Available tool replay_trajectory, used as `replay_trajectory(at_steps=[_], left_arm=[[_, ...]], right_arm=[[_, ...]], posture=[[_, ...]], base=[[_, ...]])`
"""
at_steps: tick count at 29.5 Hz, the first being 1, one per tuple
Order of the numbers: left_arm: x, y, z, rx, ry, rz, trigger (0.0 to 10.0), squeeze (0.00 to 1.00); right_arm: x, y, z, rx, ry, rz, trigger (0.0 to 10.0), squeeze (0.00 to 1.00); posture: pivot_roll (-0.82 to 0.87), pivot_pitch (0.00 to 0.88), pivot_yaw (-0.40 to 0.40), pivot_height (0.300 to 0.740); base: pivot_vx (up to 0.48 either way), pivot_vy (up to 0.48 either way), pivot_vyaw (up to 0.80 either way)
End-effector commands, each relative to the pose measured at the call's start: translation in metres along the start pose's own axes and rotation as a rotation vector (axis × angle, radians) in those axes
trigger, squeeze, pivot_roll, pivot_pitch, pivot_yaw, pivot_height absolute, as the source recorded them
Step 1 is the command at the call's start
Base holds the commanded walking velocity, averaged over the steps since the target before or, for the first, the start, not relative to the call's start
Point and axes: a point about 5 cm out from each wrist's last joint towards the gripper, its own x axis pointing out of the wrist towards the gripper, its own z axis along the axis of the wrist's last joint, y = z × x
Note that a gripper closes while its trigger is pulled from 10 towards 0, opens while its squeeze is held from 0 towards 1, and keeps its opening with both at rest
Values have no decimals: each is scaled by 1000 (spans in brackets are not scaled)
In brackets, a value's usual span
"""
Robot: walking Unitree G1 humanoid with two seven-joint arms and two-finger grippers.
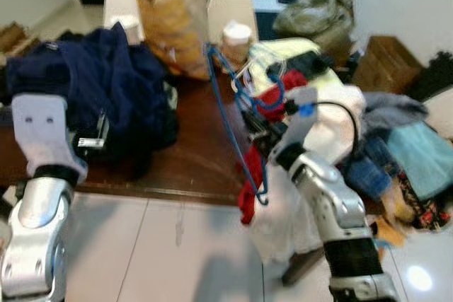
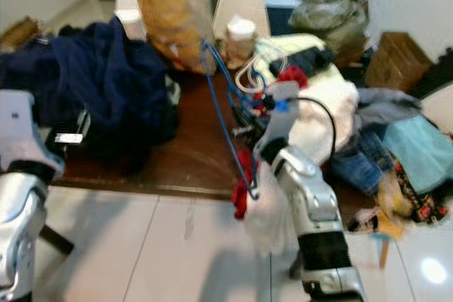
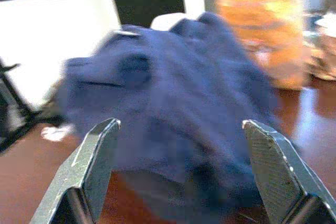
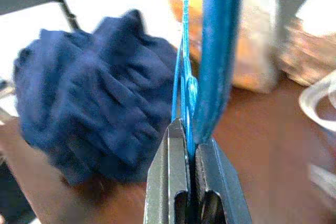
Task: Hang hanger
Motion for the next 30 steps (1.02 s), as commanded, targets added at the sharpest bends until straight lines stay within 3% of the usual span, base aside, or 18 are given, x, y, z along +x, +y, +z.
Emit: replay_trajectory(at_steps=[1, 9, 15, 23, 30], left_arm=[[-1, 8, 0, 35, 10, 24, 10000, 0], [-2, 12, 9, 23, -17, 4, 10000, 0], [-3, 11, 12, -37, -43, -76, 10000, 0], [-6, 15, 15, -105, -55, -131, 10000, 0], [-9, 23, 16, -111, -62, -92, 10000, 0]], right_arm=[[4, 9, 3, 18, -16, 45, 10000, 0], [7, 8, 12, 48, -73, 27, 10000, 0], [10, 4, 17, 51, -89, -7, 10000, 0], [12, 1, 22, 39, -80, -16, 10000, 0], [10, 4, 29, 73, -118, 32, 10000, 0]], posture=[[2, 113, -19, 740], [7, 111, -22, 740], [12, 106, -29, 740], [6, 105, -29, 740], [4, 109, -29, 740]], base=[[480, 0, 750], [448, 0, 281], [0, 0, 0], [0, 0, -800], [0, 0, -571]])
